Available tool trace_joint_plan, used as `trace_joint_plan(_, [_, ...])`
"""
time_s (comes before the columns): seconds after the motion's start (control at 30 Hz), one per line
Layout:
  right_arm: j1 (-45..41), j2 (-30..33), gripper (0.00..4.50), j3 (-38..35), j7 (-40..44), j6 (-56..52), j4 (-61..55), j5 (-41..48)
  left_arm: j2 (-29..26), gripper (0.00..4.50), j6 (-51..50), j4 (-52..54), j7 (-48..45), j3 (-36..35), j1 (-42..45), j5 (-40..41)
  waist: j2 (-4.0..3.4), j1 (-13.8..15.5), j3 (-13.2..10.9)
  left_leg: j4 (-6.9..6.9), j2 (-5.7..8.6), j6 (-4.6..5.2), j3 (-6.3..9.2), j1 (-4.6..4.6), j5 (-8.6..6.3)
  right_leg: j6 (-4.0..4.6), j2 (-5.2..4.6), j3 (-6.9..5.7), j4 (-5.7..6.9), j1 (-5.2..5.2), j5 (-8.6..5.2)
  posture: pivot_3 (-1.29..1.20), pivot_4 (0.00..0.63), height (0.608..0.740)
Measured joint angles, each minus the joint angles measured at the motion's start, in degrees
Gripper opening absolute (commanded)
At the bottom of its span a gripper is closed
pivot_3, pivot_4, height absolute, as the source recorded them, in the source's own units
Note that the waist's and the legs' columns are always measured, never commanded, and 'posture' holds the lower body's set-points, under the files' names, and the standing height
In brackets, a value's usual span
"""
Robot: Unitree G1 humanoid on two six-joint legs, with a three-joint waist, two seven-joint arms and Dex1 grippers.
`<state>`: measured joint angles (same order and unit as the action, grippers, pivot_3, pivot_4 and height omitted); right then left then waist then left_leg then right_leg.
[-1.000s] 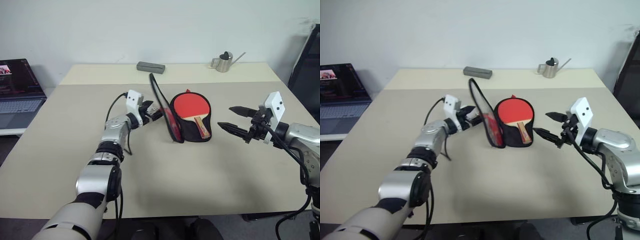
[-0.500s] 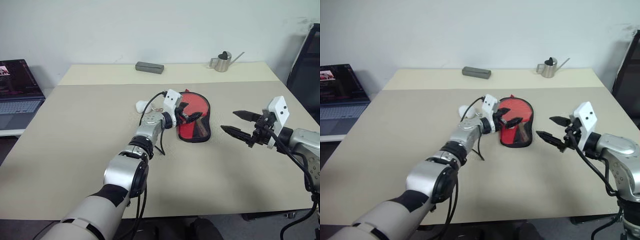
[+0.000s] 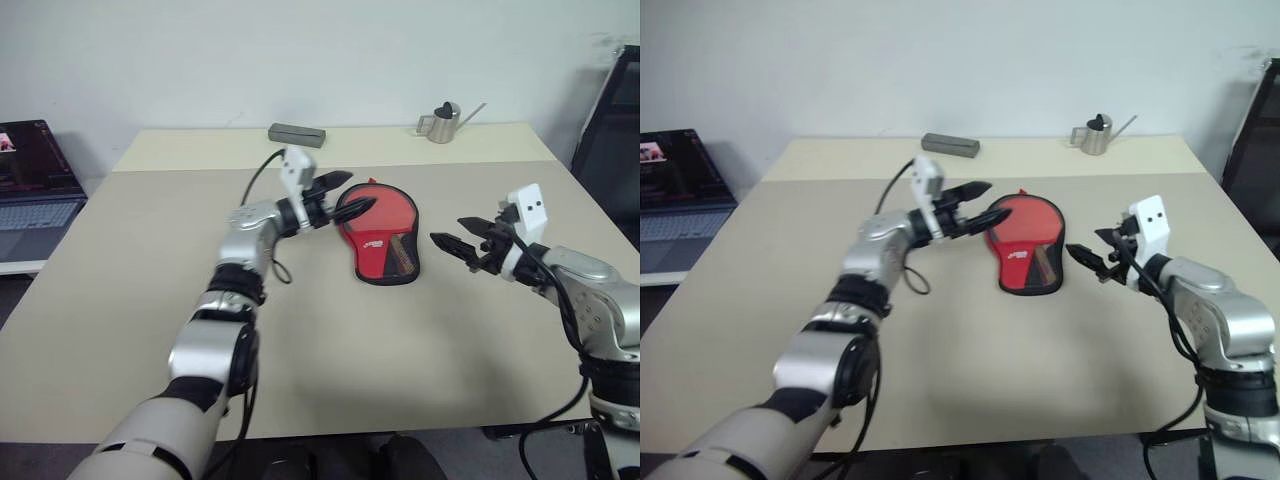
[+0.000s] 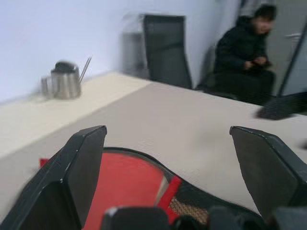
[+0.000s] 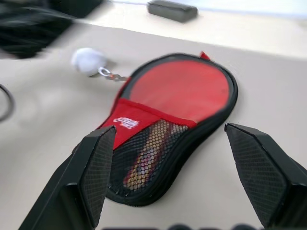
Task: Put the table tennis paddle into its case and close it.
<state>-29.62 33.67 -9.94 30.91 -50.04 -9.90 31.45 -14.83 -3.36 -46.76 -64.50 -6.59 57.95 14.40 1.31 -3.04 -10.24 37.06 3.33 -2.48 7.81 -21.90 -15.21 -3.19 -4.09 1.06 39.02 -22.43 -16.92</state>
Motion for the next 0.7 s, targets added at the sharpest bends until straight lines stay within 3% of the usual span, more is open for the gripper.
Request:
trace_joint_plan(0.13, [-4.5, -2.2, 3.94, 0.5, 0.1, -0.4, 6.5, 0.0, -6.9, 4.5, -7.9, 10.9, -2.1, -0.5, -7.4, 2.6, 0.0, -0.1, 0.0, 0.03, -0.02, 0.0, 0.07, -0.03, 0.0, 0.0, 0.0, -0.02, 0.0, -0.03, 0.0, 0.0, 0.15, 0.74])
trace_joint_plan(0.27, [-7.6, -3.6, 4.48, 3.0, 1.0, -0.2, 13.7, -1.6, -11.6, 4.5, -13.9, 22.5, -1.0, -2.2, -12.0, 6.0, 0.0, -0.1, 0.0, 0.02, -0.02, 0.01, 0.1, -0.02, 0.0, 0.0, -0.01, -0.02, -0.01, -0.03, 0.0, 0.0, 0.15, 0.74])
trace_joint_plan(0.43, [-12.1, -6.3, 4.48, 6.7, 1.1, 2.9, 24.6, -6.1, -13.3, 4.5, -19.9, 34.2, 1.5, -2.7, -18.9, 9.2, 0.0, 0.0, 0.0, 0.03, -0.01, 0.0, 0.07, -0.02, 0.0, 0.01, -0.02, 0.0, 0.0, -0.03, 0.01, 0.0, 0.15, 0.74])
trace_joint_plan(0.7, [-19.6, -10.9, 4.48, 7.4, 0.5, 10.9, 44.8, -12.5, -14.9, 4.5, -22.9, 39.6, 5.2, -2.7, -20.5, 11.2, -0.01, -0.2, 0.0, 0.01, -0.01, 0.0, 0.03, 0.0, 0.0, 0.02, -0.01, 0.0, -0.01, -0.03, 0.01, 0.0, 0.15, 0.74])
